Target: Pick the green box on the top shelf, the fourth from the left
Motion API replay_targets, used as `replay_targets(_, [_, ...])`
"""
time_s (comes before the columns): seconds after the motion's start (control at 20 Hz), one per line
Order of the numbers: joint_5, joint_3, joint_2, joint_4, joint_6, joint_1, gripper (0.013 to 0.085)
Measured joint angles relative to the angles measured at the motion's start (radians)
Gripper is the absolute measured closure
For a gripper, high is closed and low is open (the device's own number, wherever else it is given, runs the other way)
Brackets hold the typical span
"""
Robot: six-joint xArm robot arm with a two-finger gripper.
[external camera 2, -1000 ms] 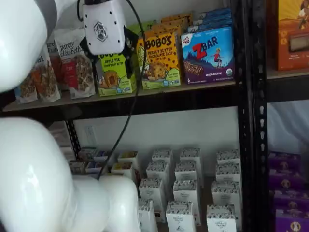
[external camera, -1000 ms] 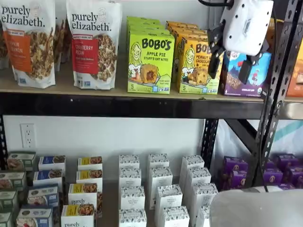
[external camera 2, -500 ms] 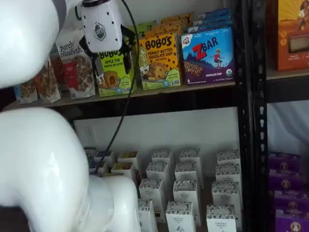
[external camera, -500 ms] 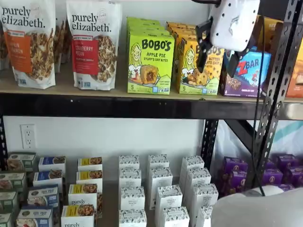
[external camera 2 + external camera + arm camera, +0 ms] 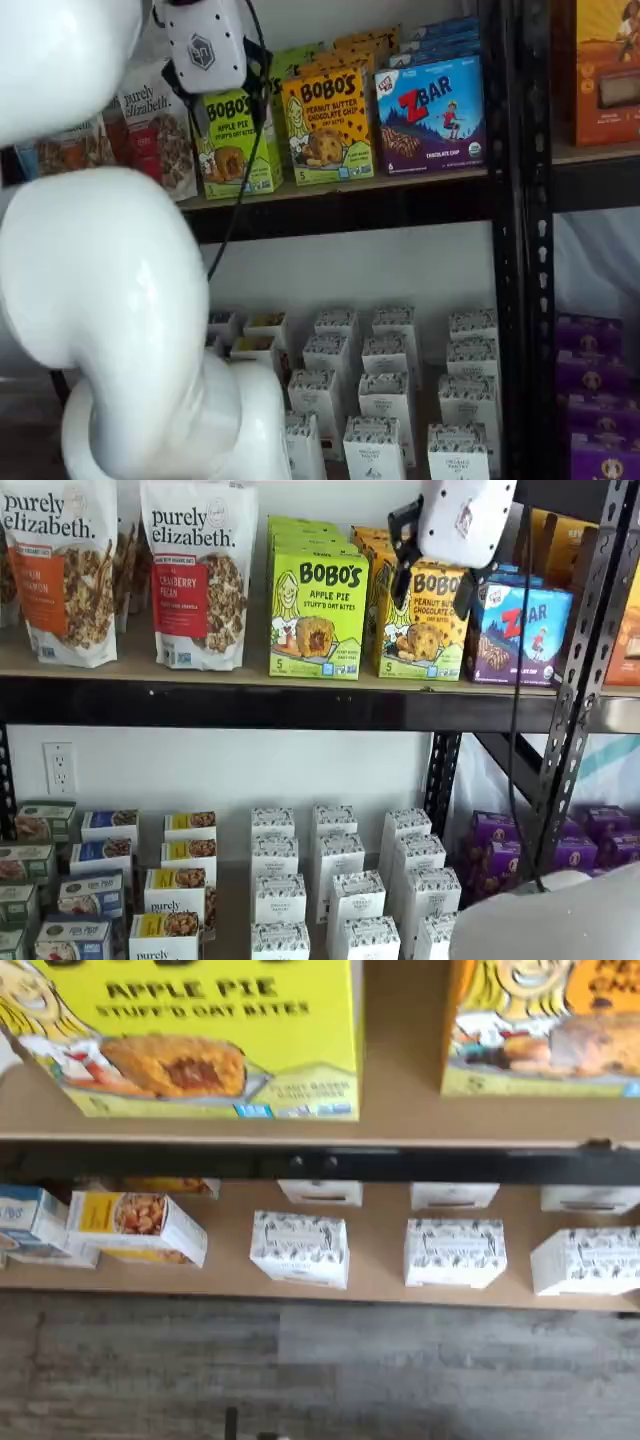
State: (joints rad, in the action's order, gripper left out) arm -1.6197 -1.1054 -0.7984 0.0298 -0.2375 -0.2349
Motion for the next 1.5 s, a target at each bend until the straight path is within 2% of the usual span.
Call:
replay_targets(0.45, [0.073,-0.081,0.120,-0.013,-0.054,-0.060,0.0130])
replay_targets(0.75, [0.123,-0.122,0.199,-0.063,-0.094,-0.101,0.0130])
replay_targets(1.1, [0.154,-0.186,0.283,-0.033,-0.077,-0.084,0.0130])
replay_targets(1.5, [0.140,-0.271,0.370,-0.012,-0.061,-0.068,0.0130])
